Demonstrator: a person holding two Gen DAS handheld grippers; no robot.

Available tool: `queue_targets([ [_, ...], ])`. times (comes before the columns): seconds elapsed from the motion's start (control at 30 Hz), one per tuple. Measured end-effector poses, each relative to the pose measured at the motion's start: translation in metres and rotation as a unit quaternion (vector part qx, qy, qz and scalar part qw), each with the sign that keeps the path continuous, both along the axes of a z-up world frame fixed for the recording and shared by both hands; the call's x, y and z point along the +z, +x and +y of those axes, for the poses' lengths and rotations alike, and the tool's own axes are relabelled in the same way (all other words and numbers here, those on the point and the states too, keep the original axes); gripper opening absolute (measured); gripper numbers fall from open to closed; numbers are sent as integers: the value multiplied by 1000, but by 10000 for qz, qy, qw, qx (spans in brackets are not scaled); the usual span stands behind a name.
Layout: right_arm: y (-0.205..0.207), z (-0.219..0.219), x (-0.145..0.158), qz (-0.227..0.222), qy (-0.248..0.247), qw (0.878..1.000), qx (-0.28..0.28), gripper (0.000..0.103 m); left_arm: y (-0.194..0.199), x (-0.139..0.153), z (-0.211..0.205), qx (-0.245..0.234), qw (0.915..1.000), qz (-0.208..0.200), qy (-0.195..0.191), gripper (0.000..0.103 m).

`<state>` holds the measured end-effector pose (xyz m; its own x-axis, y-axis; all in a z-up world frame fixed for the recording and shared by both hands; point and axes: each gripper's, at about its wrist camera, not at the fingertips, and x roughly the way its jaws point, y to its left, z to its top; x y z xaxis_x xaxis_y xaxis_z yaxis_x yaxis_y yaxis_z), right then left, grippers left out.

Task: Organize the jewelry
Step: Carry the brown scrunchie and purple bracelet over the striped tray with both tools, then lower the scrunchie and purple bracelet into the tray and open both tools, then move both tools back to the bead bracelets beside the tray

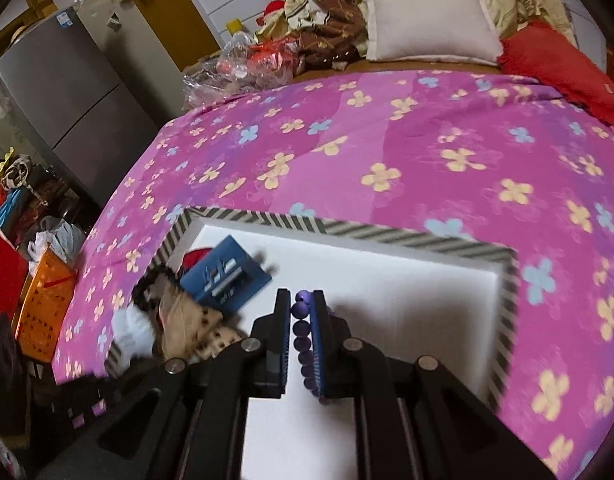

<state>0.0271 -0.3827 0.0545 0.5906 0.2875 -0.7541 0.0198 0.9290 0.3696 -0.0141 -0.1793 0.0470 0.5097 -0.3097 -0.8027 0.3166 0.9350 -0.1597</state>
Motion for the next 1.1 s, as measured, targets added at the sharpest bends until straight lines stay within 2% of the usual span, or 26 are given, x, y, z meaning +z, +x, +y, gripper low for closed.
queue_targets([
  [0.13,23,6,-13,115,208,9997,-89,10,3,-4,0,17,10000,53,-39,9],
  [0.3,32,1,-28,210,850,9957,-311,12,3,-8,0,0,10000,34,-13,9],
  [0.33,30,0,-29,219,903,9952,-315,15,3,-8,0,7,10000,24,-24,9],
  [0.4,23,-2,-27,234,916,9949,-344,34,3,-7,0,15,10000,13,-11,12],
  [0.47,15,-7,-23,213,974,9943,-372,36,1,-6,0,-3,10000,-11,16,20],
  [0.57,-3,-13,-15,226,994,9943,-319,39,-4,-2,0,-23,10000,-71,60,29],
  [0.77,-58,-19,12,7,867,9961,-154,50,-21,14,6,20,9994,-303,153,39],
  [1.1,-151,-20,37,-236,695,9973,-55,57,-55,37,14,63,9980,-588,207,42],
])
